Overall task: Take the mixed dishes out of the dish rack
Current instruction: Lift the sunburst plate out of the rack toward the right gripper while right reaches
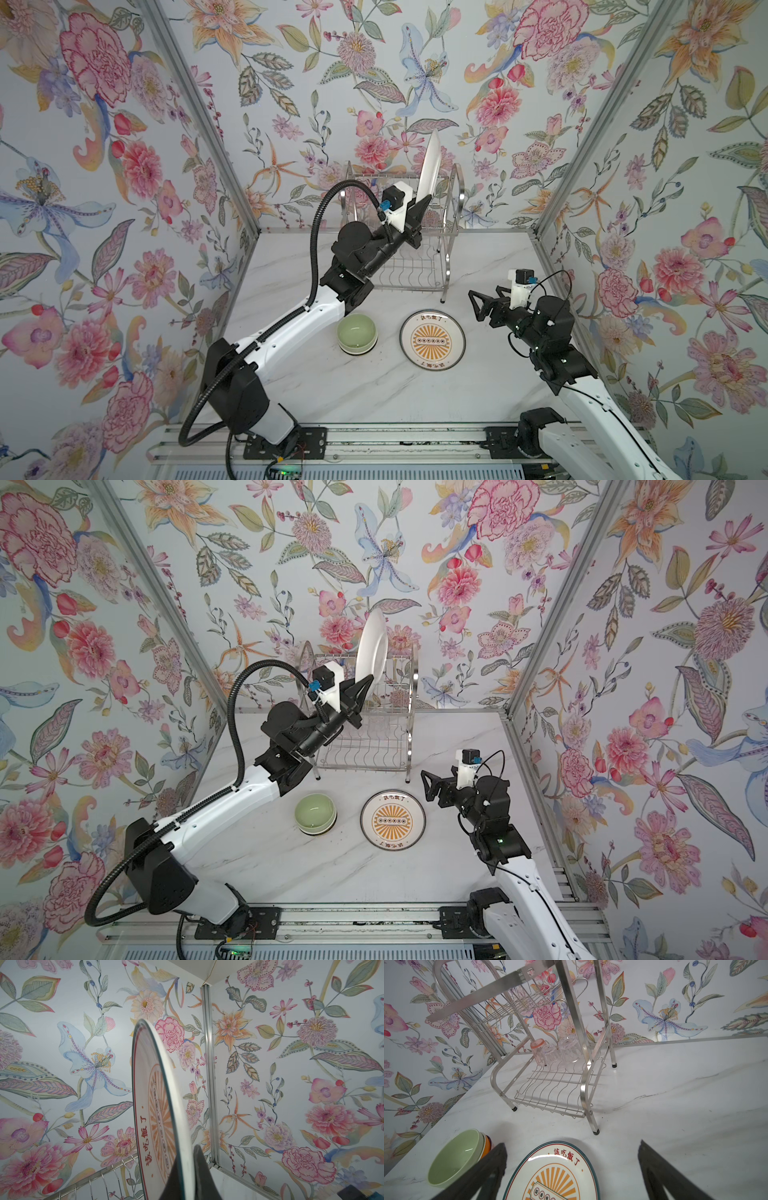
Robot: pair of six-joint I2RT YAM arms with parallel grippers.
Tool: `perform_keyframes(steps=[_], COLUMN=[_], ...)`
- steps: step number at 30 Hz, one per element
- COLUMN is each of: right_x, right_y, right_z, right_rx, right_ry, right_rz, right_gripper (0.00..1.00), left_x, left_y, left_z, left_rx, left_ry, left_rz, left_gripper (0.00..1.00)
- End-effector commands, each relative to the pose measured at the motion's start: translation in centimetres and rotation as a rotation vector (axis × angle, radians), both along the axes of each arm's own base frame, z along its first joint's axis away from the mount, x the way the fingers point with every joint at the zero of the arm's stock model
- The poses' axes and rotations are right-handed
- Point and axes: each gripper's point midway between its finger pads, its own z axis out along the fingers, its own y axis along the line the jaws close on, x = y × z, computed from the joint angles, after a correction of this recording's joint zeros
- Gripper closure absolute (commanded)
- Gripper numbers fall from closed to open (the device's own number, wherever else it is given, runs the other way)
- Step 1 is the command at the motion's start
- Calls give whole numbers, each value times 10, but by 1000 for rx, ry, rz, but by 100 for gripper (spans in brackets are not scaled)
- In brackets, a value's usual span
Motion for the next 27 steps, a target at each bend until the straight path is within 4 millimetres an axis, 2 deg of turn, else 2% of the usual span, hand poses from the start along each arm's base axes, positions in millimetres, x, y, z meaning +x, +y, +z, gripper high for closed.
perform_keyframes(steps=[1,8,14,20,24,27], right_x=[3,9,9,5,1,0], right_y=[4,3,0,-8,-15,-15], right_z=[17,24,34,44,44,44], right_rx=[50,159,277,367,385,388], right_ry=[1,69,135,182,209,235], right_rz=[19,13,23,20,8,21], right_gripper=[1,1,1,1,1,1], left_x=[-43,-69,-100,-108,-120,-120], left_y=[15,28,32,43,49,54], left_z=[28,-7,-46,-89,-118,-140], left_rx=[13,200,408,618,702,807], left_ry=[-138,-131,-248,-251,-291,-293], left_rz=[-54,-20,17,74,95,153], left_gripper=[100,100,100,100,100,100])
